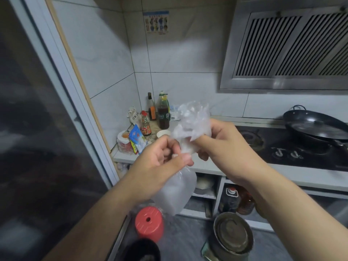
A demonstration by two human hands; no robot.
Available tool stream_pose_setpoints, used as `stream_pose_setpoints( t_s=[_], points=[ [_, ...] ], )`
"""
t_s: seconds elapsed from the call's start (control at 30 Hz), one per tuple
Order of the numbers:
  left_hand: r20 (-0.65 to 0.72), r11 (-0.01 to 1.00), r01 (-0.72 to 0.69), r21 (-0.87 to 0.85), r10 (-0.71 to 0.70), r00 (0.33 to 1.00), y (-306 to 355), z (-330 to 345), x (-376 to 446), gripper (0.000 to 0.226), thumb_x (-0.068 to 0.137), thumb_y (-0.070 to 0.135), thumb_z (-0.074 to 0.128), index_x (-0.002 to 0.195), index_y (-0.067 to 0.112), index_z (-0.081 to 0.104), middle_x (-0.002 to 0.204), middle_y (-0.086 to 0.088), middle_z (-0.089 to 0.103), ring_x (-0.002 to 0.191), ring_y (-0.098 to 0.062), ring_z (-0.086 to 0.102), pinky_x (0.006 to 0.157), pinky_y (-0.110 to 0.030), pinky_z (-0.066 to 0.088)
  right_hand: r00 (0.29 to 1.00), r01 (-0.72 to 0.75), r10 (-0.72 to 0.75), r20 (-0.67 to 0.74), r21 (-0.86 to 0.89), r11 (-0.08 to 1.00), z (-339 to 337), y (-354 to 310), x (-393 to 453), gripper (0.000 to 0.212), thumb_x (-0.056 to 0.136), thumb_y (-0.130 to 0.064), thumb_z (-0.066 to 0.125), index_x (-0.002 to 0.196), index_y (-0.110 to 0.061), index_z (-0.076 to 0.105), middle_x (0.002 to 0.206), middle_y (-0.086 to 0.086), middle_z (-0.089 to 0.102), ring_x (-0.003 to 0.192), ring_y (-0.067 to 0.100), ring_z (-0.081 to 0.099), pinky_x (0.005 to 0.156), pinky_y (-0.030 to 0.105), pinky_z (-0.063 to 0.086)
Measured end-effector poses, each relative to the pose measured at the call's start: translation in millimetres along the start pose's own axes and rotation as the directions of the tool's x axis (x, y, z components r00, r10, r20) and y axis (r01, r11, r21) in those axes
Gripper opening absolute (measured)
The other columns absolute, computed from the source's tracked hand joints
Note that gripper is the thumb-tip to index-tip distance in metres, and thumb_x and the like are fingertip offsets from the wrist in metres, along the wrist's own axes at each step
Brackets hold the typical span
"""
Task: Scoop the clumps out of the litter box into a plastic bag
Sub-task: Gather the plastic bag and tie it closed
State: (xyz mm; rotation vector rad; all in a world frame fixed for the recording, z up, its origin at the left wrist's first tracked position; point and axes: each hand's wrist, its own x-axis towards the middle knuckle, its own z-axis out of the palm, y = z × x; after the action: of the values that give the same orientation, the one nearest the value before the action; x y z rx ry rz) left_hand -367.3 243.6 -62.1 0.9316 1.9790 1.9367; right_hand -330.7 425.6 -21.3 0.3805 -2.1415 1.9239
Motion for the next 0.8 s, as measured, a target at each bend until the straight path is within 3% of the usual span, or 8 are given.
stream_pose_setpoints(
  t_s=[0.1, 0.17, 0.23, 0.3, 0.43, 0.57, 0.73, 0.8],
  points=[
    [-0.050, 0.999, 0.034, 0.038, -0.032, 0.998, -11, -5, -3, 0.032, 0.088, 0.036, 0.067, 0.105, 0.016, 0.048, 0.094, -0.009, 0.078, 0.087, -0.040, 0.062, 0.081, -0.054, 0.047, 0.997, -0.069, 0.073, -0.030, 0.111, 0.991, 12, 10, 6, 0.013, 0.098, -0.004, 0.055, 0.087, -0.003, 0.062, 0.071, 0.014, 0.057, 0.062, 0.023, 0.043, 0.049, 0.030, 0.034],
    [-0.049, 0.996, 0.065, 0.055, -0.062, 0.997, -19, -13, -7, 0.029, 0.091, 0.037, 0.064, 0.114, 0.023, 0.052, 0.097, -0.006, 0.078, 0.096, -0.046, 0.062, 0.089, -0.062, 0.046, 0.991, -0.115, 0.125, -0.038, 0.204, 0.972, 18, 18, 10, 0.012, 0.099, -0.005, 0.053, 0.093, -0.002, 0.063, 0.072, 0.011, 0.058, 0.062, 0.024, 0.043, 0.048, 0.029, 0.034],
    [-0.038, 0.990, 0.081, 0.113, -0.077, 0.996, -31, -21, -13, 0.022, 0.095, 0.033, 0.061, 0.117, 0.031, 0.059, 0.100, -0.002, 0.077, 0.101, -0.035, 0.067, 0.095, -0.055, 0.049, 0.985, -0.145, 0.163, -0.049, 0.260, 0.955, 24, 25, 16, 0.012, 0.099, -0.006, 0.053, 0.095, -0.003, 0.064, 0.070, 0.007, 0.059, 0.061, 0.021, 0.046, 0.047, 0.027, 0.035],
    [-0.048, 0.982, 0.116, 0.152, -0.109, 0.993, -45, -29, -18, 0.015, 0.092, 0.037, 0.062, 0.106, 0.036, 0.067, 0.098, 0.003, 0.077, 0.098, -0.021, 0.070, 0.095, -0.045, 0.050, 0.977, -0.178, 0.202, -0.067, 0.267, 0.947, 34, 33, 21, 0.010, 0.097, -0.006, 0.056, 0.093, -0.005, 0.064, 0.070, 0.008, 0.057, 0.060, 0.018, 0.048, 0.046, 0.026, 0.036],
    [-0.077, 0.966, 0.175, 0.192, -0.163, 0.984, -77, -48, -29, 0.015, 0.089, 0.038, 0.062, 0.091, 0.025, 0.070, 0.086, 0.009, 0.071, 0.079, -0.008, 0.064, 0.076, -0.029, 0.045, 0.955, -0.265, 0.288, -0.064, 0.247, 0.932, 62, 50, 31, 0.008, 0.096, -0.009, 0.059, 0.093, -0.003, 0.063, 0.070, 0.013, 0.054, 0.060, 0.024, 0.043, 0.047, 0.030, 0.034],
    [-0.121, 0.944, 0.201, 0.263, -0.174, 0.977, -112, -73, -43, 0.018, 0.092, 0.043, 0.060, 0.099, 0.030, 0.070, 0.091, -0.001, 0.069, 0.086, -0.027, 0.065, 0.078, -0.038, 0.049, 0.941, -0.296, 0.325, -0.096, 0.233, 0.926, 89, 58, 44, 0.009, 0.098, -0.008, 0.057, 0.094, -0.002, 0.063, 0.069, 0.009, 0.056, 0.060, 0.020, 0.047, 0.048, 0.028, 0.037],
    [-0.156, 0.928, 0.225, 0.297, -0.185, 0.970, -161, -116, -63, 0.036, 0.098, 0.063, 0.051, 0.109, 0.033, 0.069, 0.104, 0.010, 0.073, 0.095, -0.015, 0.069, 0.090, -0.047, 0.054, 0.913, -0.365, 0.391, -0.118, 0.192, 0.911, 128, 77, 58, 0.012, 0.099, -0.012, 0.057, 0.094, -0.002, 0.062, 0.076, 0.017, 0.058, 0.062, 0.026, 0.049, 0.051, 0.034, 0.041],
    [-0.138, 0.928, 0.255, 0.270, -0.224, 0.965, -180, -134, -72, 0.039, 0.097, 0.067, 0.052, 0.114, 0.036, 0.071, 0.112, 0.015, 0.074, 0.101, -0.011, 0.070, 0.092, -0.046, 0.054, 0.899, -0.397, 0.421, -0.119, 0.181, 0.900, 145, 88, 63, 0.014, 0.099, -0.013, 0.058, 0.093, -0.002, 0.064, 0.077, 0.019, 0.059, 0.068, 0.033, 0.053, 0.057, 0.047, 0.049]
  ],
)
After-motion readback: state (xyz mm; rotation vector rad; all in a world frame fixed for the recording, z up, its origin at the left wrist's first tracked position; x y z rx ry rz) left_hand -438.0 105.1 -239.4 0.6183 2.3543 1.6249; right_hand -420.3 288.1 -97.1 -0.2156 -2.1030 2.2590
